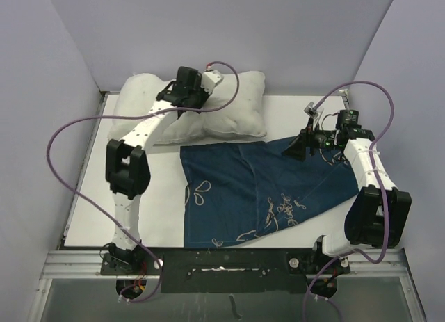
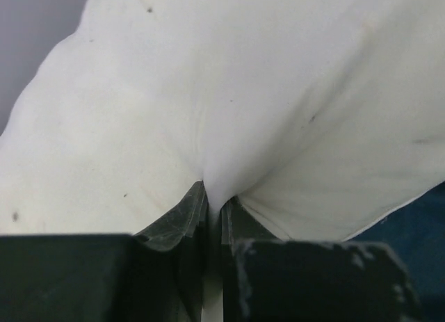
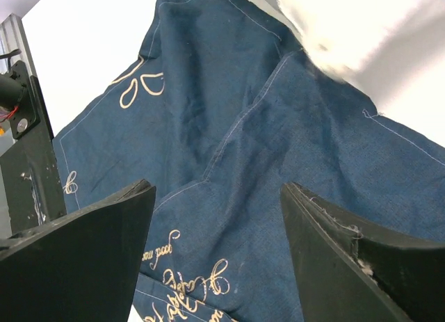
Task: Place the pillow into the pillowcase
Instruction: Pick up the pillow at the center of the board.
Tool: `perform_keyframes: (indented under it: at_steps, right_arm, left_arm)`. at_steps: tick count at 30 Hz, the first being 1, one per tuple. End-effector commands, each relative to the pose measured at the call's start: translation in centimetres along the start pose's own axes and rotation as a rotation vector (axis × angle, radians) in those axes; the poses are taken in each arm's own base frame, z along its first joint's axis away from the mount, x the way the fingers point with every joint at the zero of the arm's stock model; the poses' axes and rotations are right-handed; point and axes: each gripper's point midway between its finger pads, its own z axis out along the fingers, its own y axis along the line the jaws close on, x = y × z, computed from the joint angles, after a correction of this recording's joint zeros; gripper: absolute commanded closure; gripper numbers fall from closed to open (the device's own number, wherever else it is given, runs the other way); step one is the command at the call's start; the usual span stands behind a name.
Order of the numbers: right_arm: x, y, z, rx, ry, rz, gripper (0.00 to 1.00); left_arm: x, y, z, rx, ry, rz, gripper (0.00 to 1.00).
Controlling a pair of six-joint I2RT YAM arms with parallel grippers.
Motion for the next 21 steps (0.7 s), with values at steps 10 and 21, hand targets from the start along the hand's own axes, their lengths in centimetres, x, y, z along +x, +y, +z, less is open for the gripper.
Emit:
perform_keyframes:
  at_steps: [10, 21]
  right_arm:
    - [-0.8, 0.1, 0.3, -0.038, -0.019, -0.023, 0.27]
    - [-0.2, 0.1, 0.8, -0.058, -0.008, 0.002, 0.28]
  left_arm:
    - [-2.2, 7.7, -29.2, -0.377, -0.393, -0.095, 1.0]
    - [3.9, -1.3, -36.1, -0.216, -0.451, -0.236, 1.0]
